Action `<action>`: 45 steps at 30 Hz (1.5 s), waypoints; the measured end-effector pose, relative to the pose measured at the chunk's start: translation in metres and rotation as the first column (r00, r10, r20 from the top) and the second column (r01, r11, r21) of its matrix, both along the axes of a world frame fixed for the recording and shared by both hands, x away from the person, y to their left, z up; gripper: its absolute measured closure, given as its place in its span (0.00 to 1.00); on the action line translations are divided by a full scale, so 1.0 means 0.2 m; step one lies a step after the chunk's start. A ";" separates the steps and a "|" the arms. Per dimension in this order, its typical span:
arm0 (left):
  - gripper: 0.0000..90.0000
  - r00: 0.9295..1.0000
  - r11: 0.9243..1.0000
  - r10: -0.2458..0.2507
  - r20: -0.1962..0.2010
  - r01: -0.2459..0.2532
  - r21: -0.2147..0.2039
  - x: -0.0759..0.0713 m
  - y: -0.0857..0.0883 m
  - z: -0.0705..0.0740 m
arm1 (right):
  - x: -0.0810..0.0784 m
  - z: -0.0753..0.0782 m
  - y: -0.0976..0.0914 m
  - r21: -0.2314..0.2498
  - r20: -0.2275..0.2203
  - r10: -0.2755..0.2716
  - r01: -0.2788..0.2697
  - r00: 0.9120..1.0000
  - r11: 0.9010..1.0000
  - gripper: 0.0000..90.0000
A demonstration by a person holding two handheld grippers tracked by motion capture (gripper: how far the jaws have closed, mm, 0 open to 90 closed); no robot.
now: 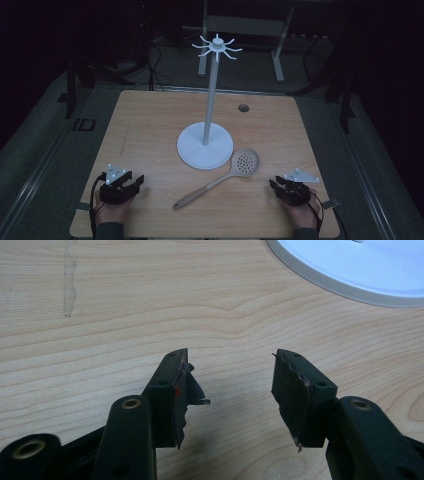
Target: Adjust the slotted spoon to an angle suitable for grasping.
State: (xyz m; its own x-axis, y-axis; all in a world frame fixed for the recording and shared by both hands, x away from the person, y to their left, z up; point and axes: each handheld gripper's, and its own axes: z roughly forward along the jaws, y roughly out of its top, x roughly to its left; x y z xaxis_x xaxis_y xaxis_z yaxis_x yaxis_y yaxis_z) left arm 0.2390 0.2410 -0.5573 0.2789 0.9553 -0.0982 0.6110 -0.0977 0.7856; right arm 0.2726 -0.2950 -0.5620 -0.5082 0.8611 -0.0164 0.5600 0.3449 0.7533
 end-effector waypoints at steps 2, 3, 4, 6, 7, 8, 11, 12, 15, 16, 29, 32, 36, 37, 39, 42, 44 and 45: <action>0.55 1.000 1.000 -0.002 0.005 0.002 0.000 0.00 0.00 0.00 | -0.01 0.02 0.05 -0.019 0.023 0.037 -0.037 0.999 0.999 0.73; 0.55 1.000 1.000 -0.002 0.007 0.002 -0.001 0.00 0.00 0.00 | -0.02 0.04 0.07 -0.026 0.037 0.055 -0.054 0.998 0.998 0.73; 0.54 1.000 1.000 -0.003 0.010 0.003 -0.001 0.00 0.00 0.00 | -0.03 0.06 0.09 -0.033 0.058 0.072 -0.070 0.996 0.997 0.74; 0.53 1.000 1.000 -0.003 0.015 0.003 -0.001 0.00 -0.01 0.00 | -0.04 0.10 0.13 -0.036 0.096 0.088 -0.085 0.991 0.996 0.80; 0.53 1.000 1.000 0.000 0.017 0.000 -0.004 0.00 -0.01 0.00 | -0.04 0.11 0.14 -0.032 0.105 0.096 -0.093 0.990 0.995 0.82; 0.53 1.000 1.000 0.003 0.017 -0.003 -0.007 0.00 -0.01 0.00 | -0.03 0.13 0.15 -0.032 0.114 0.111 -0.108 0.987 0.994 0.85; 0.53 1.000 1.000 0.006 0.010 -0.006 -0.011 0.00 0.00 0.00 | -0.01 0.16 0.19 -0.038 0.132 0.132 -0.128 0.982 0.991 0.95; 0.53 1.000 1.000 0.005 0.010 -0.005 -0.012 0.00 0.00 0.00 | 0.00 0.17 0.21 -0.046 0.140 0.141 -0.136 0.980 0.990 0.99; 0.53 1.000 1.000 0.000 0.011 0.000 -0.004 0.00 0.00 0.00 | 0.04 0.19 0.26 -0.062 0.142 0.163 -0.156 0.976 0.986 1.00; 0.53 1.000 1.000 0.000 0.010 0.000 -0.003 0.00 -0.01 0.00 | 0.05 0.19 0.28 -0.071 0.141 0.168 -0.159 0.976 0.985 1.00; 0.54 1.000 1.000 0.001 -0.002 -0.001 -0.002 0.01 -0.01 0.00 | 0.35 0.15 0.45 -0.164 0.062 0.165 -0.153 0.984 0.974 1.00; 0.54 1.000 1.000 0.001 -0.003 -0.001 0.000 0.01 -0.01 0.00 | 0.39 0.12 0.45 -0.169 0.043 0.143 -0.134 0.989 0.977 1.00; 0.54 1.000 1.000 0.005 -0.004 -0.005 -0.004 0.01 -0.01 0.00 | 0.39 0.12 0.44 -0.147 0.043 0.134 -0.127 0.990 0.981 1.00; 0.54 1.000 1.000 0.005 -0.006 -0.005 -0.005 0.01 -0.01 0.00 | 0.39 0.12 0.44 -0.158 0.047 0.136 -0.127 0.990 0.979 1.00; 0.54 1.000 1.000 0.006 -0.007 -0.006 -0.003 0.01 -0.01 0.00 | 0.38 0.12 0.44 -0.163 0.048 0.137 -0.128 0.989 0.978 1.00; 0.54 1.000 1.000 0.006 -0.008 -0.006 -0.004 0.01 -0.01 0.00 | 0.37 0.12 0.43 -0.161 0.044 0.132 -0.123 0.990 0.979 1.00; 0.54 1.000 1.000 0.007 -0.009 -0.007 -0.002 0.01 -0.01 0.00 | 0.37 0.12 0.43 -0.167 0.042 0.126 -0.117 0.991 0.979 1.00; 0.54 1.000 1.000 0.007 -0.009 -0.007 -0.004 0.01 -0.01 0.00 | 0.36 0.12 0.43 -0.172 0.042 0.125 -0.116 0.991 0.978 1.00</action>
